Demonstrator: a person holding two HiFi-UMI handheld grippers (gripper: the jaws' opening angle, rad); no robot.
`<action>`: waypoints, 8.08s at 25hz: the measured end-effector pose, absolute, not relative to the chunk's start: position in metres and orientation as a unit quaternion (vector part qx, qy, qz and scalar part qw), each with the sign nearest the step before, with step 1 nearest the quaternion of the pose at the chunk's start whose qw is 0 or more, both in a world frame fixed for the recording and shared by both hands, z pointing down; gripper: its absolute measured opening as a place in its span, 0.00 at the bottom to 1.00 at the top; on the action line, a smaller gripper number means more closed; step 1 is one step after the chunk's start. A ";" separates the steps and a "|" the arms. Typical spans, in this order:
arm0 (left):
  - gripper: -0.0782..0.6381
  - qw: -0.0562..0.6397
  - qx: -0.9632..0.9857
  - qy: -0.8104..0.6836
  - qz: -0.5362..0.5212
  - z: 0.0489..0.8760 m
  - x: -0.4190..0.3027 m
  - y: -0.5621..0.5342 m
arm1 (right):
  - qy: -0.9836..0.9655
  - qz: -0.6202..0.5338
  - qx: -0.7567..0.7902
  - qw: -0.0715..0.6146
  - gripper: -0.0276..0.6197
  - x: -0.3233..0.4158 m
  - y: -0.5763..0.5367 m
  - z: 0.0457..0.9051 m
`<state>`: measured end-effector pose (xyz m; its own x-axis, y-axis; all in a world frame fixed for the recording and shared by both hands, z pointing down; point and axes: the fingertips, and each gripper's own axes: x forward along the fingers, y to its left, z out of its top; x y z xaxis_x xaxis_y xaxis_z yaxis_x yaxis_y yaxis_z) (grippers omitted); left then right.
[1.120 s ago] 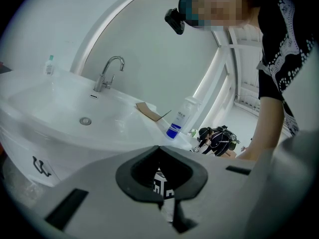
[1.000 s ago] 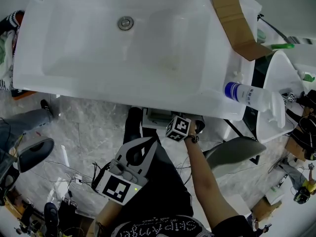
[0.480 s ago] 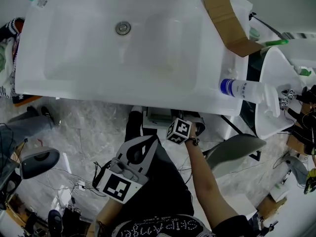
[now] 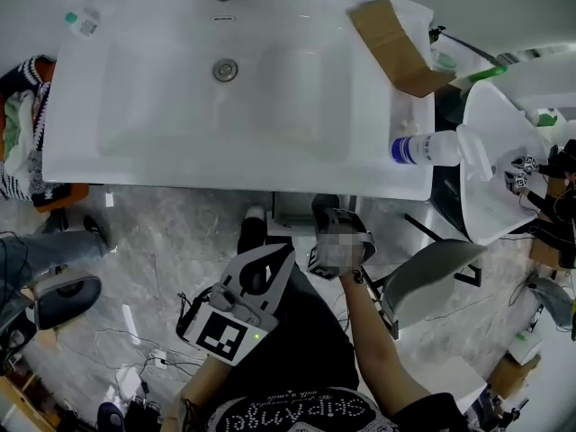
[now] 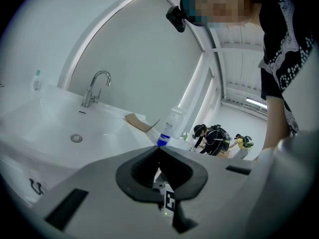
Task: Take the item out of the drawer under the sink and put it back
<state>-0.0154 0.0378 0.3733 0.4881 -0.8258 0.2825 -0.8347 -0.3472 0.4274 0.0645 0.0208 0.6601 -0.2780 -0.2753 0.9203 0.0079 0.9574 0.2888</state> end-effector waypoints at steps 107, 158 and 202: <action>0.12 0.086 0.919 -0.378 0.068 0.295 0.033 0.054 | -0.909 0.054 0.403 0.095 0.08 0.065 0.055 0.287; 0.12 0.221 0.871 -0.438 0.038 0.335 -0.011 0.079 | -0.864 -0.119 0.277 0.402 0.08 0.055 0.060 0.430; 0.12 0.308 0.832 -0.456 0.069 0.416 0.012 0.093 | -0.846 -0.068 0.155 0.506 0.08 0.062 0.012 0.637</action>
<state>0.0121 0.0935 0.4163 0.5745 -0.7161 0.3965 -0.8016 -0.3943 0.4494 0.0616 0.0118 0.6375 -0.4401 -0.3308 0.8348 -0.1936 0.9428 0.2715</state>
